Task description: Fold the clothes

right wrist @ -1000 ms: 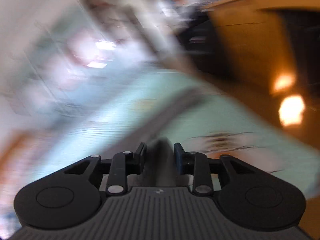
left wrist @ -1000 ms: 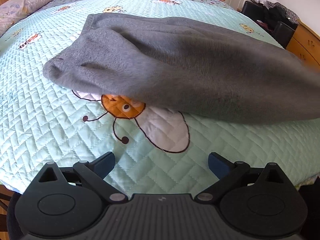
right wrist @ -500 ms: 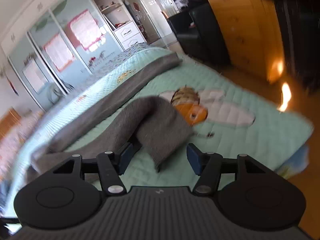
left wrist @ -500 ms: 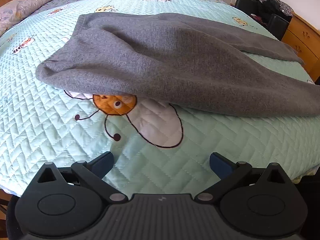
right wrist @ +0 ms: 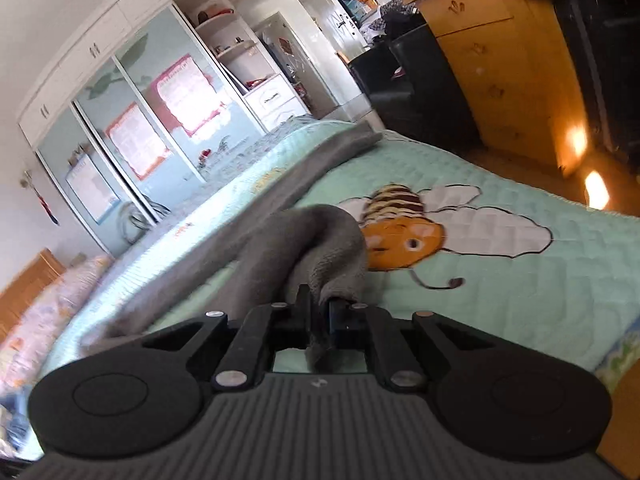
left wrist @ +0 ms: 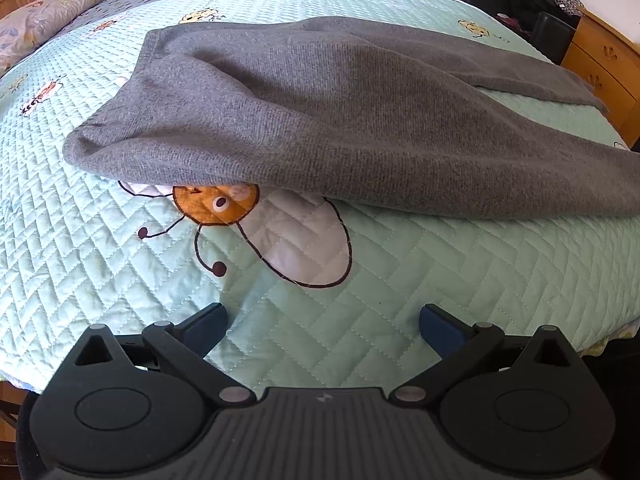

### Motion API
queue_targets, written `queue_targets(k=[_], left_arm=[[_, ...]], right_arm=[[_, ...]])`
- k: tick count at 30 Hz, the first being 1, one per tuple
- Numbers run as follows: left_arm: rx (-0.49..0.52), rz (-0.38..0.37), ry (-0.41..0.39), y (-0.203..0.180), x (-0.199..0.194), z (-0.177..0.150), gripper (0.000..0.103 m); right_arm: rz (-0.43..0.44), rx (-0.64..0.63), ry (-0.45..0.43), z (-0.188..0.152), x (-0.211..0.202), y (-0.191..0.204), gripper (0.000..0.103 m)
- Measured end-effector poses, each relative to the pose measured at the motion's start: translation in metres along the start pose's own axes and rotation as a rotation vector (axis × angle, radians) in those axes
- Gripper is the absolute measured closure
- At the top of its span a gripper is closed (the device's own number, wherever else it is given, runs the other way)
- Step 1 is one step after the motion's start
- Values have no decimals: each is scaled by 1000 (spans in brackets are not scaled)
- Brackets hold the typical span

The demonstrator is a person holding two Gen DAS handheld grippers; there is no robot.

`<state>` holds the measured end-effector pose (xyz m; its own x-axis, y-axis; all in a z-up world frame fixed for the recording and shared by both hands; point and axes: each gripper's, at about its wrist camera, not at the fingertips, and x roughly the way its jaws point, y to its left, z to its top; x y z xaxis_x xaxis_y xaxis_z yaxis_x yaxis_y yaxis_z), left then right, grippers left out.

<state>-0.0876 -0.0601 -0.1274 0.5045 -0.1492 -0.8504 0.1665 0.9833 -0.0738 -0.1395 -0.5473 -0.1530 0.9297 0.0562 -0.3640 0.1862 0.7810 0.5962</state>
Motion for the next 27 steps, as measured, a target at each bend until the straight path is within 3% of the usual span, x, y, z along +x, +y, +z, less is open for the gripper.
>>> queue_targets(k=[2, 6, 9, 10, 12, 16, 17, 20, 21, 25, 27], left_arm=[[1, -2, 2, 0, 0, 0, 1], [2, -9, 2, 1, 0, 0, 1], [2, -14, 1, 0, 0, 0, 1], [2, -15, 1, 0, 1, 0, 1], [3, -24, 1, 0, 0, 0, 1], [5, -48, 1, 1, -2, 1, 1], [5, -52, 0, 1, -3, 1, 1], [-6, -56, -4, 4, -3, 2, 1], [-12, -55, -3, 4, -2, 3, 1], [-15, -45, -16, 5, -3, 4, 1], [-48, -24, -42, 12, -6, 5, 1]], right_arm=[[99, 80, 14, 17, -16, 10, 94], [394, 402, 34, 65, -55, 17, 95], [465, 423, -26, 104, -81, 24, 95], [444, 414, -56, 115, -85, 21, 100], [328, 390, -89, 134, -82, 6, 100], [-121, 223, -95, 142, -59, -35, 96], [-157, 205, -78, 134, -56, -41, 96], [-80, 216, -49, 100, -56, -46, 94], [-58, 212, -42, 87, -57, -44, 88], [41, 270, -21, 46, -58, -40, 50], [96, 302, -11, 31, -59, -38, 49]])
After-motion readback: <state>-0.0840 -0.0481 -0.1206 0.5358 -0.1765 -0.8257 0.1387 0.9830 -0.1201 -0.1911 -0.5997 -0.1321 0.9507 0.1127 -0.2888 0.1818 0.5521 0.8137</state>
